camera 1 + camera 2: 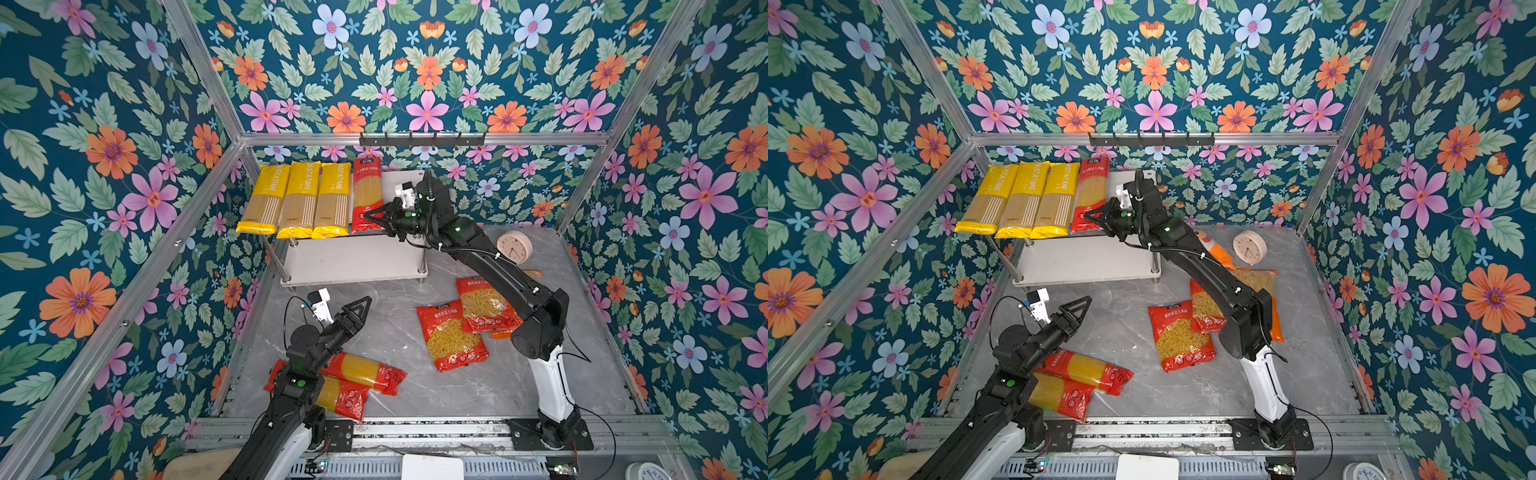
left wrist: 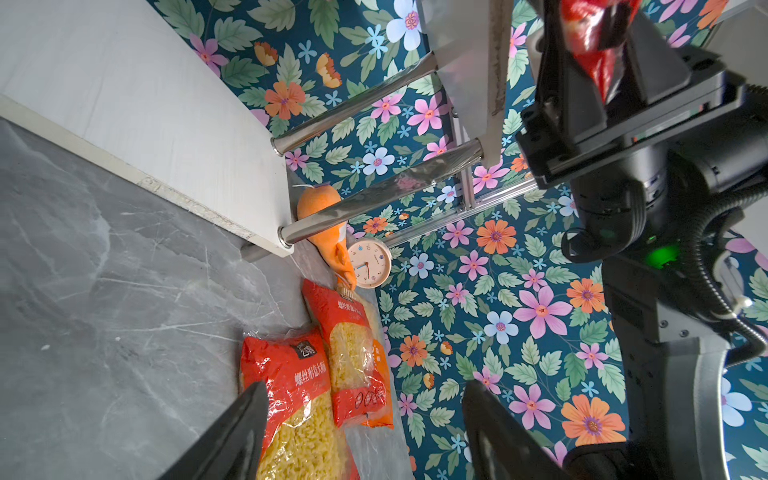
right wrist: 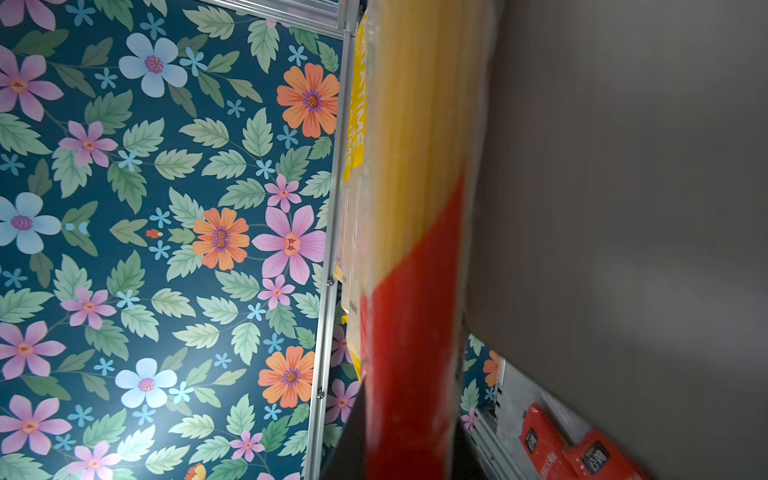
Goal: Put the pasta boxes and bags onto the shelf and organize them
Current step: 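Raise the upright red pack onto the shelf top with the right gripper, then slide the red pack with the right gripper beside the yellow packs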
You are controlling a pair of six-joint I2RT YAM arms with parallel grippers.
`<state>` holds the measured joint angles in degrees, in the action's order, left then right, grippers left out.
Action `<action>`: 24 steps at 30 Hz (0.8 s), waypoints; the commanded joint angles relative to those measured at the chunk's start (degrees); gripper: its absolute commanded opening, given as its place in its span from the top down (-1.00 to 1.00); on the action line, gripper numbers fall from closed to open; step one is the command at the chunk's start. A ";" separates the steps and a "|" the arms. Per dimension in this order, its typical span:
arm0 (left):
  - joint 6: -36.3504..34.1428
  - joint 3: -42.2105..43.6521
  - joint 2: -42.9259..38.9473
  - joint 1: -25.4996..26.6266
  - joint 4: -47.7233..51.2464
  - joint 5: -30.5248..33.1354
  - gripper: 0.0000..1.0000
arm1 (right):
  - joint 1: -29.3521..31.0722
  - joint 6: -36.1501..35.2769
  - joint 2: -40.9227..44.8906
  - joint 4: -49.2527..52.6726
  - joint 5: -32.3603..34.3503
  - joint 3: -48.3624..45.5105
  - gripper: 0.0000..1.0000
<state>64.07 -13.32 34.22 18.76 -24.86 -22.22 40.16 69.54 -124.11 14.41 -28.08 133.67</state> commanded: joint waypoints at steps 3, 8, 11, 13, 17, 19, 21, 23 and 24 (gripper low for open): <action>0.28 0.14 0.80 -0.04 -2.69 0.07 -0.52 | 1.73 1.83 -2.61 -1.63 -0.01 2.66 1.00; 0.64 0.05 1.47 0.04 -3.70 -0.37 -0.52 | 2.11 0.35 -3.52 2.15 0.91 5.59 1.00; 0.72 0.22 1.44 0.04 -3.70 -0.11 -0.52 | 2.08 -0.35 -1.44 1.34 1.61 2.85 1.00; 0.79 0.31 1.77 0.01 -4.00 -0.10 -0.52 | 2.07 -1.14 -0.18 0.66 1.87 1.26 0.75; 0.89 0.23 2.26 0.02 -4.58 -0.37 -0.51 | 2.00 -3.00 1.56 0.51 1.59 -0.27 0.29; 0.88 0.23 2.34 0.07 -4.58 -0.37 -0.51 | 1.99 -3.29 2.37 0.33 1.27 -1.14 0.16; 0.97 0.29 2.35 0.09 -4.58 -0.46 -0.51 | 1.95 -3.57 3.48 -0.31 0.92 -2.90 0.08; 1.03 0.31 2.26 0.13 -4.49 -0.48 -0.51 | 2.03 -3.87 4.71 -0.99 0.64 -5.16 0.03; 1.05 0.40 2.17 0.08 -4.41 -0.46 -0.51 | 1.86 -4.01 5.32 -1.34 0.44 -6.25 0.01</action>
<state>64.77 -13.08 36.51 18.85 -27.44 -22.33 42.11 66.59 -120.25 15.94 -26.85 128.99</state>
